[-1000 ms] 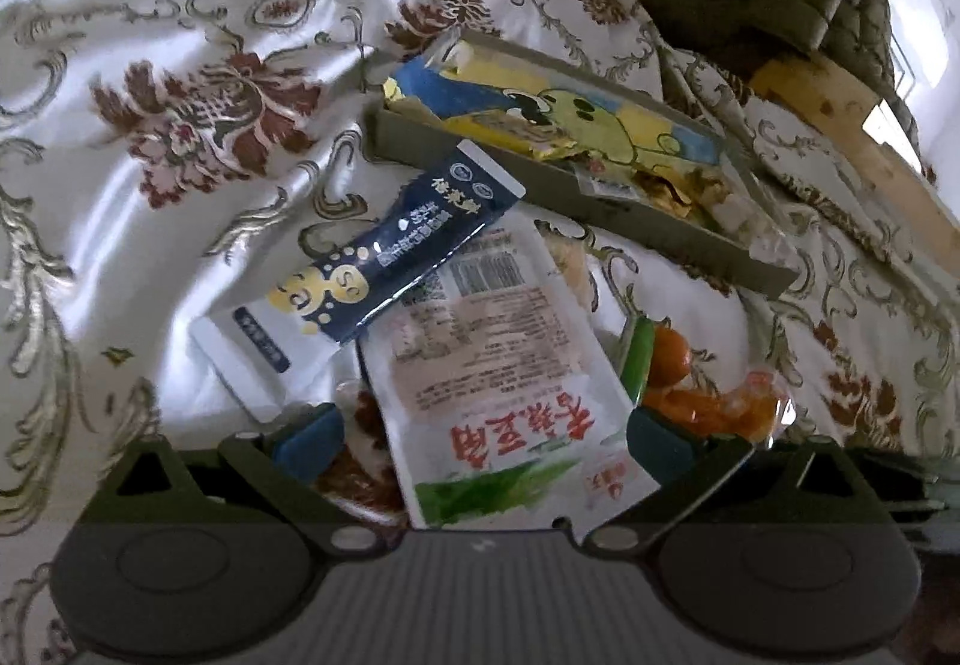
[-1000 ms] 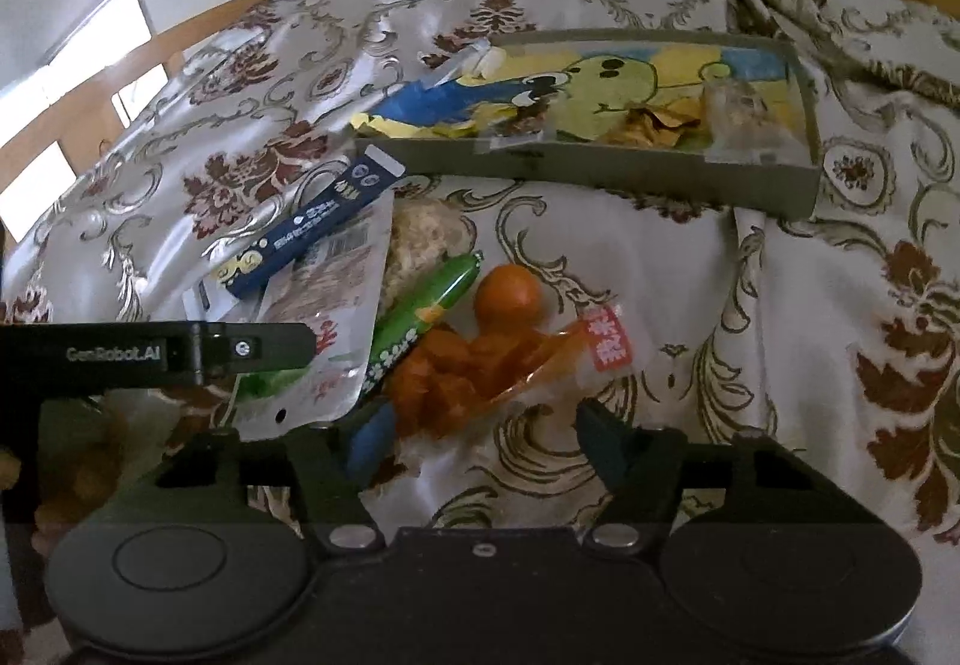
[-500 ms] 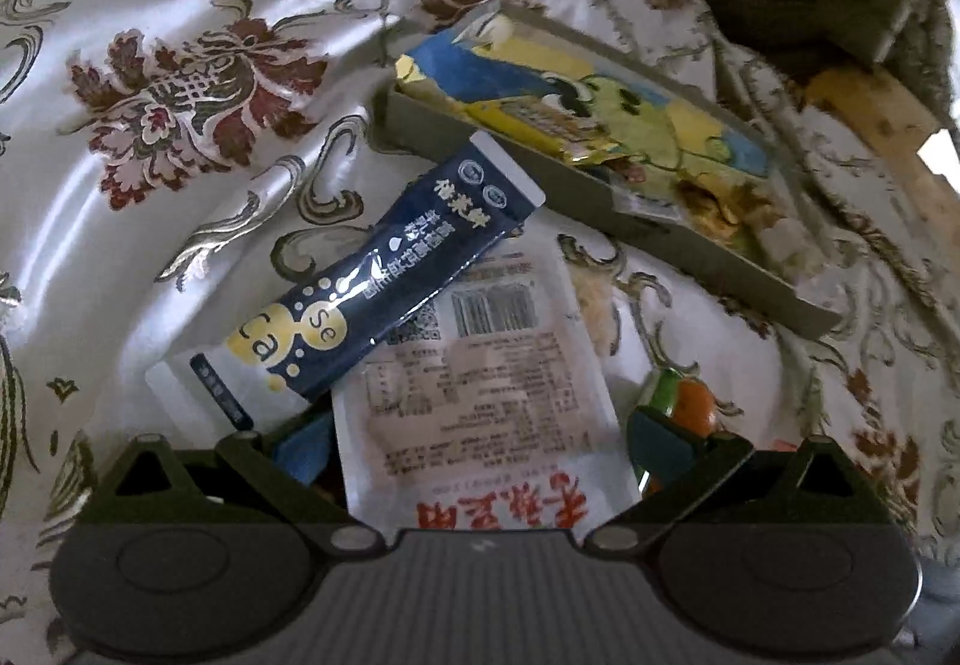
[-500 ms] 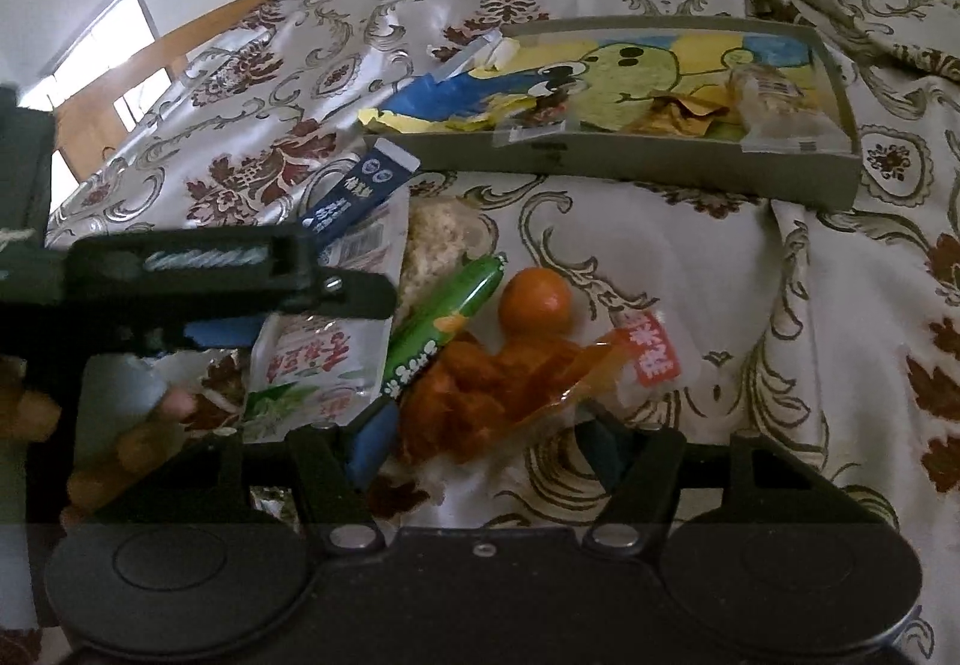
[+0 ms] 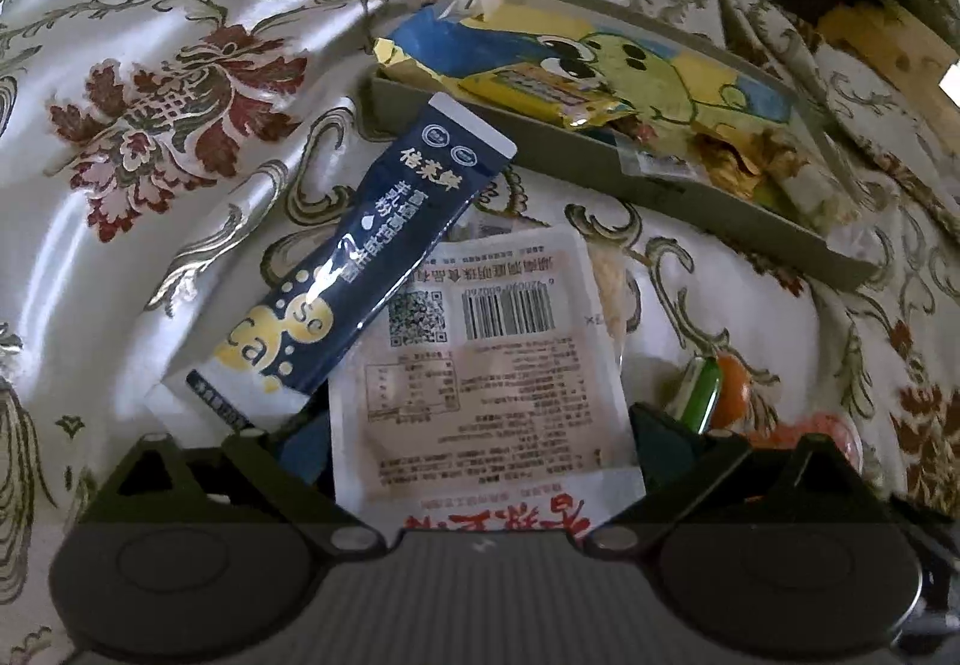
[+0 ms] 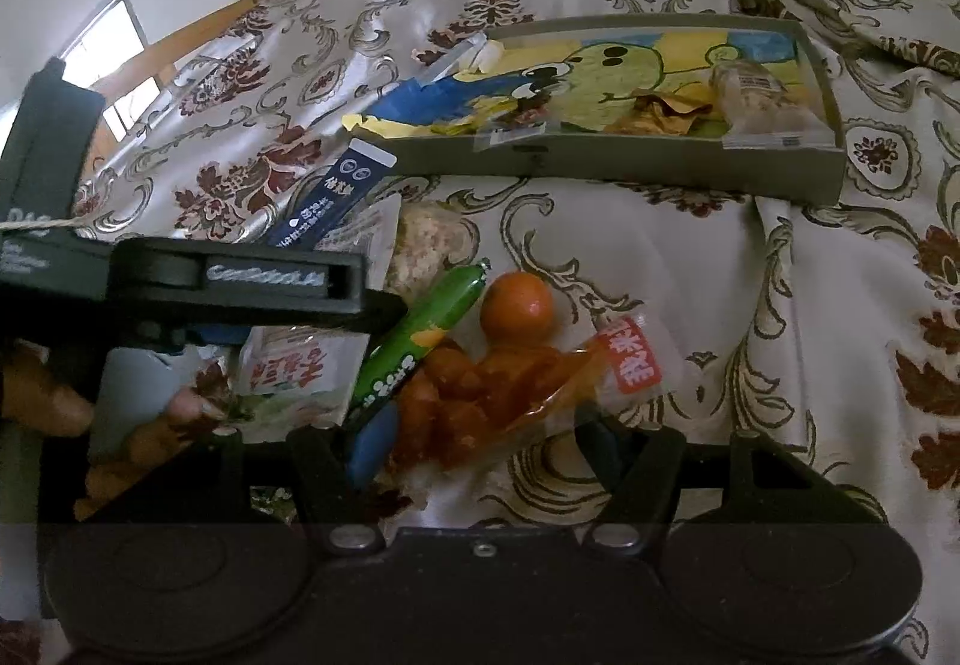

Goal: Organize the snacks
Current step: 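Lower the left tool onto the white barcode packet, then grasp the white packet with the left tool while the right tool grasps the orange-wrapped snack, then carry the white packet and orange snack over the tray with both tools, then open both tools to drop the white packet and orange snack into the tray, then withdraw both tools and hold them above the remaining snacks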

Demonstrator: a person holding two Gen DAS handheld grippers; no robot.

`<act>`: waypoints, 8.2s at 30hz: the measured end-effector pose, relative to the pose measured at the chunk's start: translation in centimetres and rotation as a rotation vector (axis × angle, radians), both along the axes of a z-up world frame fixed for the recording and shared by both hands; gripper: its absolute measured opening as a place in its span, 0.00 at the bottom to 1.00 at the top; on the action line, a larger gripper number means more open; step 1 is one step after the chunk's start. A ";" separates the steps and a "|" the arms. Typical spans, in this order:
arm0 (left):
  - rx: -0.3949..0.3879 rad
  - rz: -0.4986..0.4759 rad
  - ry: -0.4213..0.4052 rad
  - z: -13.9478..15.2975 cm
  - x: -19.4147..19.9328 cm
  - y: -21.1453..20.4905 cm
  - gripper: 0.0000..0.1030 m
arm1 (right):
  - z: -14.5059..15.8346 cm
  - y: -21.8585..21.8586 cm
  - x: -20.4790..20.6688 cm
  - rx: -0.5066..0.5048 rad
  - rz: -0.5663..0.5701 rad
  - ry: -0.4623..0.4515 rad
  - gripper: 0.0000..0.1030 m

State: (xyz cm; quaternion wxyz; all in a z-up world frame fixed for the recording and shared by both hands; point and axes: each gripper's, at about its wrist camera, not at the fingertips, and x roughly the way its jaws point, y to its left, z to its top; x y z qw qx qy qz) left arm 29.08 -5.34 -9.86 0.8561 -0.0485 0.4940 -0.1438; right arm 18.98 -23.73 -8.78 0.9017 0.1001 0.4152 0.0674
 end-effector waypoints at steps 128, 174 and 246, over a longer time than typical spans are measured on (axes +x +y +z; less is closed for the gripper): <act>0.010 -0.003 -0.206 4.5 15.8 -11.6 0.77 | 3.2 -13.0 13.1 0.127 -0.330 -0.224 0.29; -0.020 0.165 -0.453 11.2 1.0 -4.1 1.00 | 10.6 -11.2 4.7 -0.127 -0.386 -0.320 0.99; 0.215 0.271 -0.364 10.7 -21.6 8.5 1.00 | 10.3 1.2 -13.6 -0.270 -0.150 -0.190 0.99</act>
